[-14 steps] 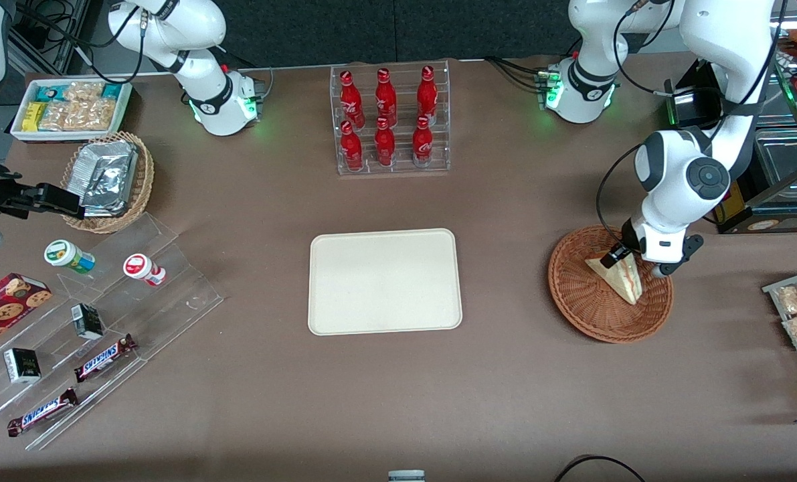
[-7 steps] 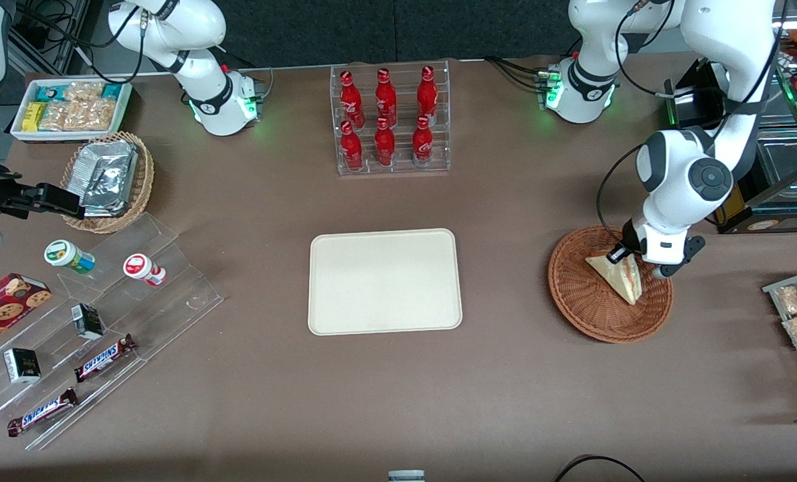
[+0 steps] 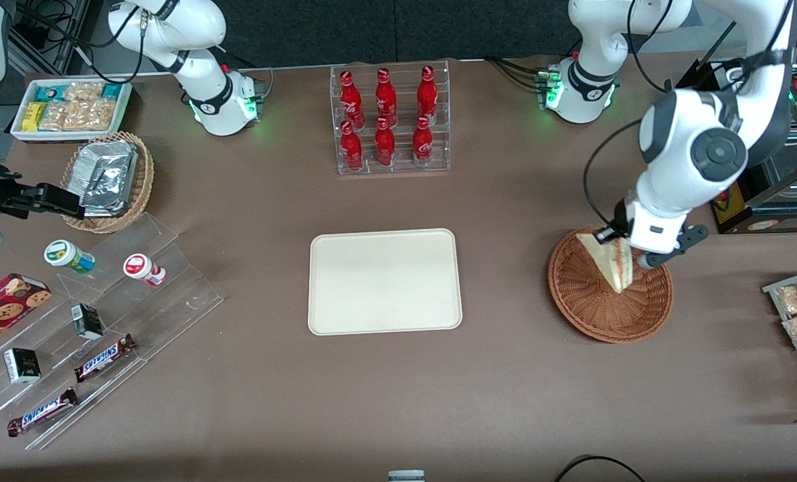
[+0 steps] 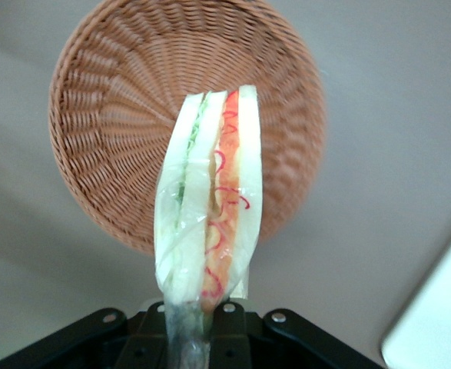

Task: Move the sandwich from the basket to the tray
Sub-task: 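Lift the sandwich out of the basket with the left gripper, then carry the sandwich over the cream tray and lower it upright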

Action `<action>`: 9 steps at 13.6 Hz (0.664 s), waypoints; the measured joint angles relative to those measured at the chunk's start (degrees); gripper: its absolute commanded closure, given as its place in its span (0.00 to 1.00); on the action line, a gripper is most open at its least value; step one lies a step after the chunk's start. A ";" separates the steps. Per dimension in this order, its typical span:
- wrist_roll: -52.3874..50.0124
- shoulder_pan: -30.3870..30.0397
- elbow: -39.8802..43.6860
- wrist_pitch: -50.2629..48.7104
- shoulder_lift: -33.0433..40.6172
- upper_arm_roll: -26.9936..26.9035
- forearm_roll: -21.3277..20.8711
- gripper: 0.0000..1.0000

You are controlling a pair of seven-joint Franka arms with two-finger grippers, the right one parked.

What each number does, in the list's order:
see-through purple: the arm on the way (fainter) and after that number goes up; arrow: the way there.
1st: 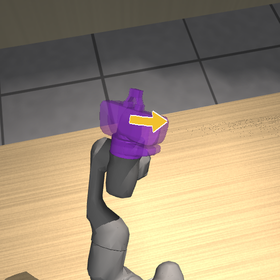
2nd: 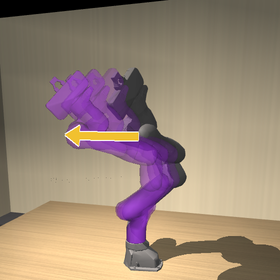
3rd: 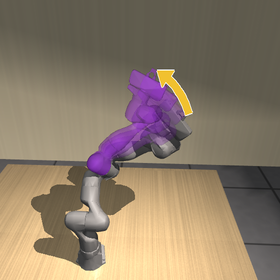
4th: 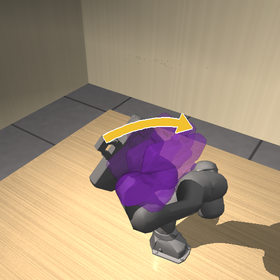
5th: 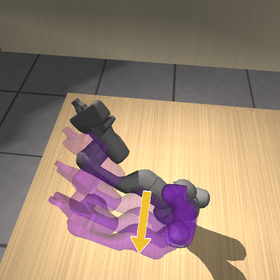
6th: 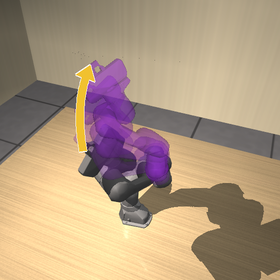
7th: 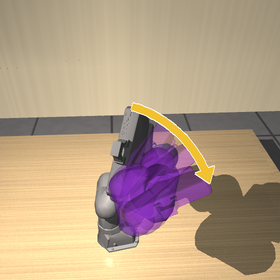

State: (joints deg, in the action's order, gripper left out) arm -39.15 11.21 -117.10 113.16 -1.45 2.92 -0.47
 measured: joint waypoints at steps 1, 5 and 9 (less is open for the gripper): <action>-0.01 2.53 2.42 -2.29 -0.09 0.17 -0.04 1.00; -0.46 13.56 7.77 -3.54 -3.20 0.62 -0.01 1.00; -7.92 24.12 19.26 -2.72 -16.36 0.73 -0.61 1.00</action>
State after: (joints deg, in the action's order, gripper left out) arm -47.06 35.33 -97.85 110.45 -17.80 3.65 -1.08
